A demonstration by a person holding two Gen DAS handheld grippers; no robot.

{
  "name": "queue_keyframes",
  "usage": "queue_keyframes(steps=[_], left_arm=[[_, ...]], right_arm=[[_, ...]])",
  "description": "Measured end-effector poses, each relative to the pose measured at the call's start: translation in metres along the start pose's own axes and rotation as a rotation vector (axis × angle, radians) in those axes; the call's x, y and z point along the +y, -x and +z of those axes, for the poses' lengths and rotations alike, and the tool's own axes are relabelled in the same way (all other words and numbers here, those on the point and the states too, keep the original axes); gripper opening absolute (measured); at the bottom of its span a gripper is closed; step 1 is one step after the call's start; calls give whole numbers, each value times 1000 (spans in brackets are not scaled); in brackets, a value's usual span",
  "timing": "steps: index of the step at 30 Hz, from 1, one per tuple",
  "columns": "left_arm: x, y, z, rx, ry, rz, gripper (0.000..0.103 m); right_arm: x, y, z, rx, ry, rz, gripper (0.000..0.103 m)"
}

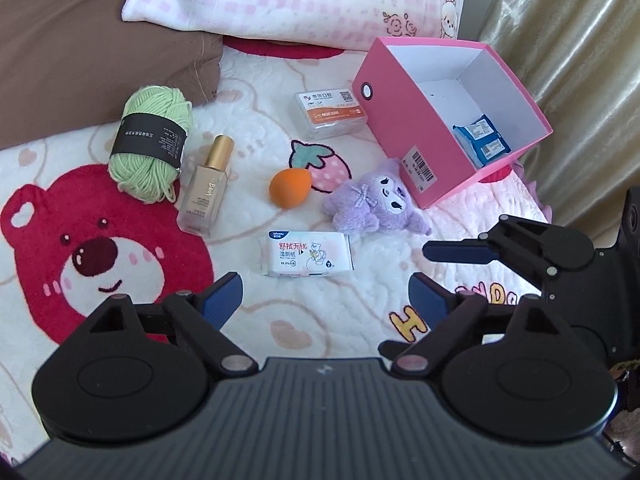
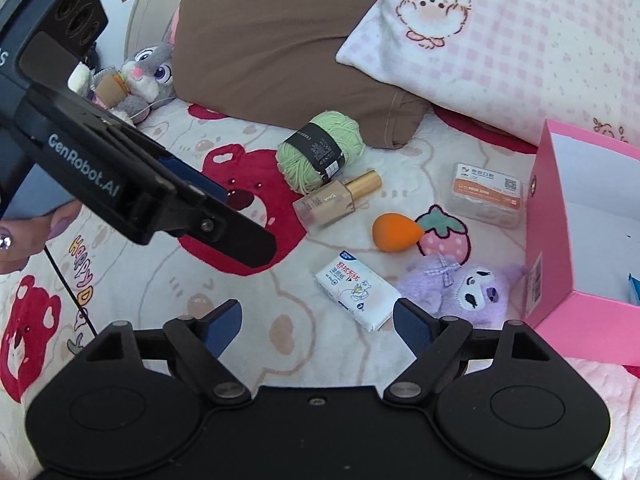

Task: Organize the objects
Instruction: 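Move the left gripper to the white tissue pack and close on it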

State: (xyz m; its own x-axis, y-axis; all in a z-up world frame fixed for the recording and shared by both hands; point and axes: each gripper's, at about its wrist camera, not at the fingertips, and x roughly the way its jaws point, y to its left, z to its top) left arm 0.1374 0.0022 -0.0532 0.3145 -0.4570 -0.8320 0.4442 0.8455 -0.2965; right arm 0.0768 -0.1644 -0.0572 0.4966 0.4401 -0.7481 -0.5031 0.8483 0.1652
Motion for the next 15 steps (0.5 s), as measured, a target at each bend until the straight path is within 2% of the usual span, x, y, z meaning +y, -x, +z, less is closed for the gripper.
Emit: queue_keyframes(steps=[4, 6, 8, 11, 15], left_arm=[[10, -15, -3, 15, 18, 33, 90], [16, -21, -6, 7, 36, 22, 90], [20, -28, -8, -2, 52, 15, 90], [23, -41, -11, -28, 45, 18, 89], [29, -65, -14, -31, 53, 11, 89]], right_arm=[[0, -15, -6, -32, 0, -24, 86], [-1, -26, -9, 2, -13, -41, 86], [2, -34, -12, 33, 26, -38, 86], [4, -45, -20, 9, 66, -55, 86], [-3, -64, -28, 16, -4, -68, 86]])
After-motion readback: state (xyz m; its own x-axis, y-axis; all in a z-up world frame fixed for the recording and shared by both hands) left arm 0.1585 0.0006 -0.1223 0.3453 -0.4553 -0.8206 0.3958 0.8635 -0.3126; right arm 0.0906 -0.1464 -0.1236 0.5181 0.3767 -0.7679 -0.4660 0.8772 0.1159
